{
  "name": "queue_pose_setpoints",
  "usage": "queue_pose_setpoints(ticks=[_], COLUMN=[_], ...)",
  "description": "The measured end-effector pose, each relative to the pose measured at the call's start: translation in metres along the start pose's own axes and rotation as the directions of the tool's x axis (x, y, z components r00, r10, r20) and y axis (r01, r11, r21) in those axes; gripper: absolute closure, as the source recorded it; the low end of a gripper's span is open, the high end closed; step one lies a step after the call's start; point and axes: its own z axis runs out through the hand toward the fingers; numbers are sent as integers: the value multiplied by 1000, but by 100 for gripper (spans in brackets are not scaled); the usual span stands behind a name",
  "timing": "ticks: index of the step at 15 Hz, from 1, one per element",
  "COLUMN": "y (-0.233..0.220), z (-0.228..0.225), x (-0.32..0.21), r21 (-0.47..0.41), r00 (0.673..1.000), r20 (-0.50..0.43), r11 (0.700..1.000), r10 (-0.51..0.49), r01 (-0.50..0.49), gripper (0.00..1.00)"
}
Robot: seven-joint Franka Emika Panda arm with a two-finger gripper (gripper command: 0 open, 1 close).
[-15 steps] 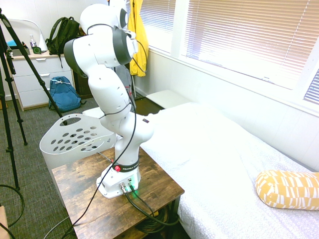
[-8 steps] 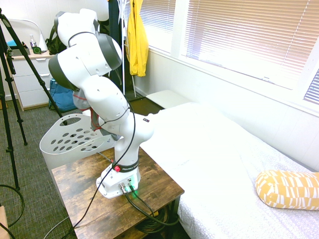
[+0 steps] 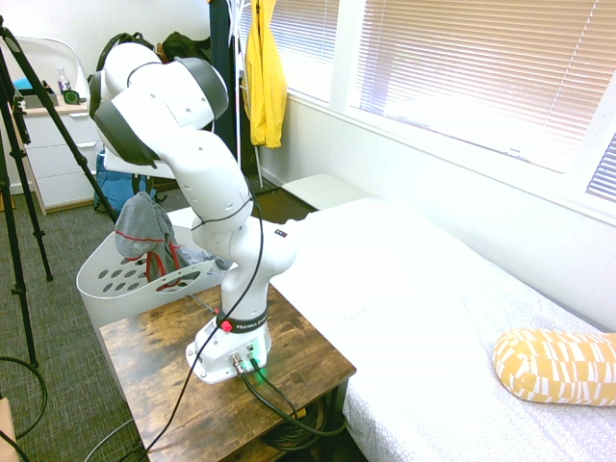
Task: Put my clothes in the laundry bag
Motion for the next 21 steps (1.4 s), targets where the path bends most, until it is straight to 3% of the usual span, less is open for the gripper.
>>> queue_pose_setpoints(ticks=[14, 18, 21], y=[12, 57, 131], z=[2, -36, -58], x=[21, 95, 187], r21=[9, 43, 56], r00=[999, 984, 936], r20=[-19, -78, -136], r11=[999, 987, 946], r10=[31, 160, 324], r01=[-31, -157, -319], gripper=[0, 0, 0])
